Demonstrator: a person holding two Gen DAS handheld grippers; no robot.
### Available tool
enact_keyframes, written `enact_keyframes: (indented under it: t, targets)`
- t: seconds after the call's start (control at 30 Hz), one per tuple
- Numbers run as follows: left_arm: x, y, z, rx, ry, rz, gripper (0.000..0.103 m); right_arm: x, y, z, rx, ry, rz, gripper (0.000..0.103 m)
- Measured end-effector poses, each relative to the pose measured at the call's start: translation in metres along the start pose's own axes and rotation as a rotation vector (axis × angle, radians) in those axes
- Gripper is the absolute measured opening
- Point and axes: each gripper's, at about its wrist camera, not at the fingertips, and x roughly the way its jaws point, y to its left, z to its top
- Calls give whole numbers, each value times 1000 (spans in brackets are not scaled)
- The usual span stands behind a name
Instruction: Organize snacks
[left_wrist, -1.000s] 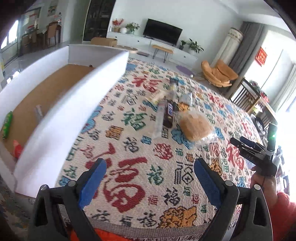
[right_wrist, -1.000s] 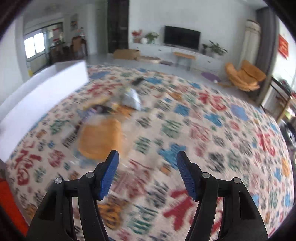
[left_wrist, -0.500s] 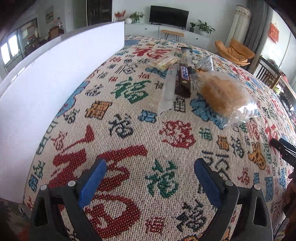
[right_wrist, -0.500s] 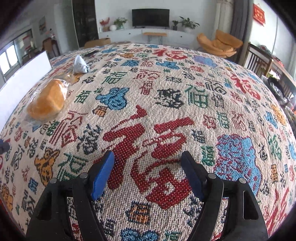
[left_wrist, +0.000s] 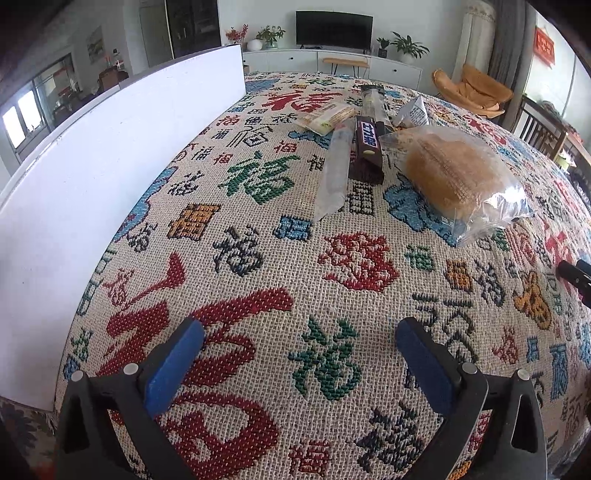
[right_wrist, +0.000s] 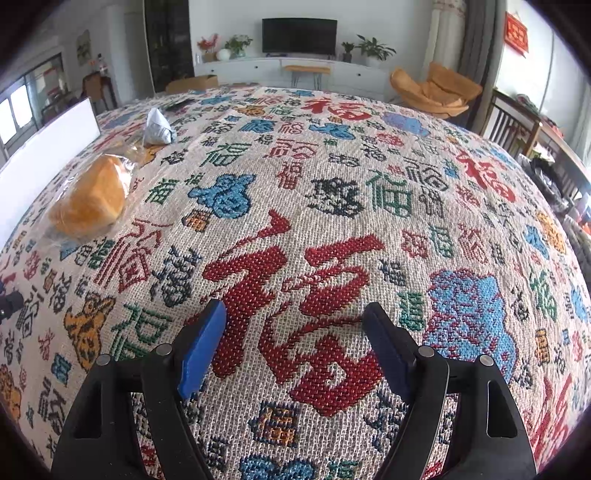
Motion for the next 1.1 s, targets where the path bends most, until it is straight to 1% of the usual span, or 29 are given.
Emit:
enact_keyframes:
  t: [1.1]
  targets:
    - [1, 0, 0, 5, 8, -2, 103, 1, -1, 0, 10, 2, 9, 80]
